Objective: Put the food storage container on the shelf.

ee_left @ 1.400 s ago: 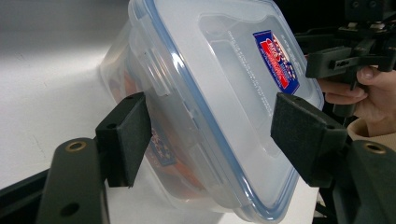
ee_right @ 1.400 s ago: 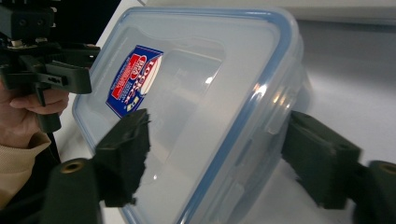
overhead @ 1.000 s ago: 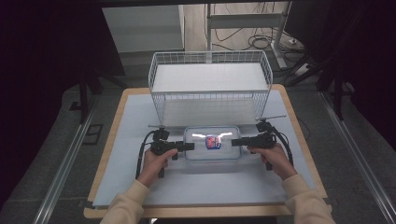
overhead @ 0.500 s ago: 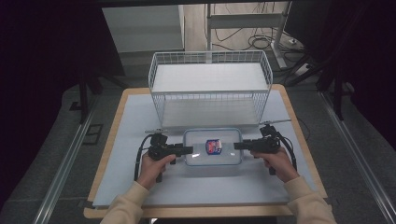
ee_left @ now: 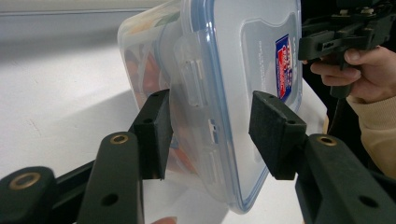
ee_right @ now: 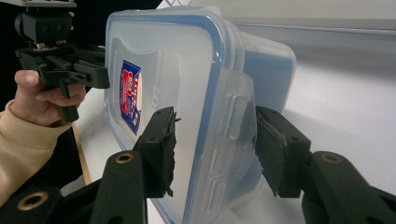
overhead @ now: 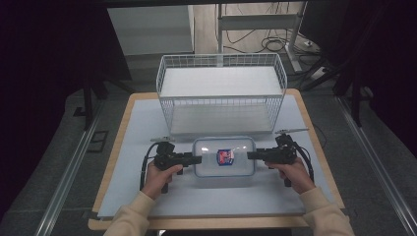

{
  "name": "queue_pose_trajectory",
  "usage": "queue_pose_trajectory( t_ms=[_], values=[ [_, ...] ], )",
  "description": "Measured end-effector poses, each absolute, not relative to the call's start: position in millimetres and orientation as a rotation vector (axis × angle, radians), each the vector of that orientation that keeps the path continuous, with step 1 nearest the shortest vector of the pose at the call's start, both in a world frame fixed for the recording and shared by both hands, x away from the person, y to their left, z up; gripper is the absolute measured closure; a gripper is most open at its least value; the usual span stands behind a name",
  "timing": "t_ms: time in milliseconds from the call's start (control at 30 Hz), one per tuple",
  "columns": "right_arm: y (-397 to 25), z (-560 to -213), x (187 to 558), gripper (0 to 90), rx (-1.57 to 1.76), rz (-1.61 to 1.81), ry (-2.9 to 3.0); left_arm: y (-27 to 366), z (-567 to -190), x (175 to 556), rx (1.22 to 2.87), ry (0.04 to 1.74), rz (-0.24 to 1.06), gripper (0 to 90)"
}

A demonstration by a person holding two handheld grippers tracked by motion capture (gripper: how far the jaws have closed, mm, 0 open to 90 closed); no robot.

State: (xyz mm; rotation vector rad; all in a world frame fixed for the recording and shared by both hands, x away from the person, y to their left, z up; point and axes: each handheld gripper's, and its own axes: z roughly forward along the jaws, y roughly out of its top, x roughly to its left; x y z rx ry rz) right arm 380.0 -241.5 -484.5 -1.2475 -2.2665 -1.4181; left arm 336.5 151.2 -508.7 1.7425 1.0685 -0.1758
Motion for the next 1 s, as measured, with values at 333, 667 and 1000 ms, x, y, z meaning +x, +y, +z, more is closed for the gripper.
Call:
queue_pose_trajectory(
  t_ms=[333, 667, 1000],
  values=[
    [-241, -484, 377, 50.2, -1.295, -1.43, -2.228, 148, -507, 330, 1.725, 1.101, -0.157, 50.2],
    [-241, -481, 374, 50.2, -1.307, -1.444, -2.223, 148, -504, 328, 1.708, 1.111, -0.153, 51.2],
    [-240, -467, 369, 50.2, -1.28, -1.496, -2.249, 149, -489, 325, 1.701, 1.085, -0.12, 51.3]
  ],
)
